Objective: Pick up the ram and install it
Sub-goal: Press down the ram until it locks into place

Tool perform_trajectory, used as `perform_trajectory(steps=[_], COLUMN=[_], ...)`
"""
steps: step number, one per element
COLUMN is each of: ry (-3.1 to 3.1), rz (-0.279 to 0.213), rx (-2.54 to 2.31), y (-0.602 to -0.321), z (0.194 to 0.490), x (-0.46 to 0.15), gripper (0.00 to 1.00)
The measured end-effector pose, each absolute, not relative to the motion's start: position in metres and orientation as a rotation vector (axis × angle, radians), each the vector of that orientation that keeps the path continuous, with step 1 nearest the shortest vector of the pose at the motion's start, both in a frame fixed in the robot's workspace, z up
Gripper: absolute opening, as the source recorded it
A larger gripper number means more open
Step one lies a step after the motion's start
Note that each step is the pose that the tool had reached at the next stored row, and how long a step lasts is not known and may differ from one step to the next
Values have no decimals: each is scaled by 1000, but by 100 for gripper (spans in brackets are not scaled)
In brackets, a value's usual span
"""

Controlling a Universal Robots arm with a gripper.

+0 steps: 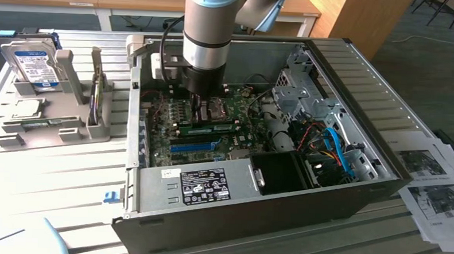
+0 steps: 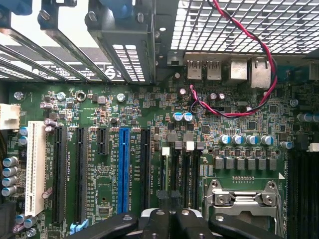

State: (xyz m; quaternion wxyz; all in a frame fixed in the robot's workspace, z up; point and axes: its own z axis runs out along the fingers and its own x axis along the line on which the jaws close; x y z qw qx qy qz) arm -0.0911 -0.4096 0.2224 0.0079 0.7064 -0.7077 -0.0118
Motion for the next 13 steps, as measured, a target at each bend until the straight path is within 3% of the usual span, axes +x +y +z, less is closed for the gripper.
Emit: perform_trajectory(steps=[13], ry=[-2212], rz=[-37], rx=[2208], y=[-410], z=[232], x=[-91], gripper=[9])
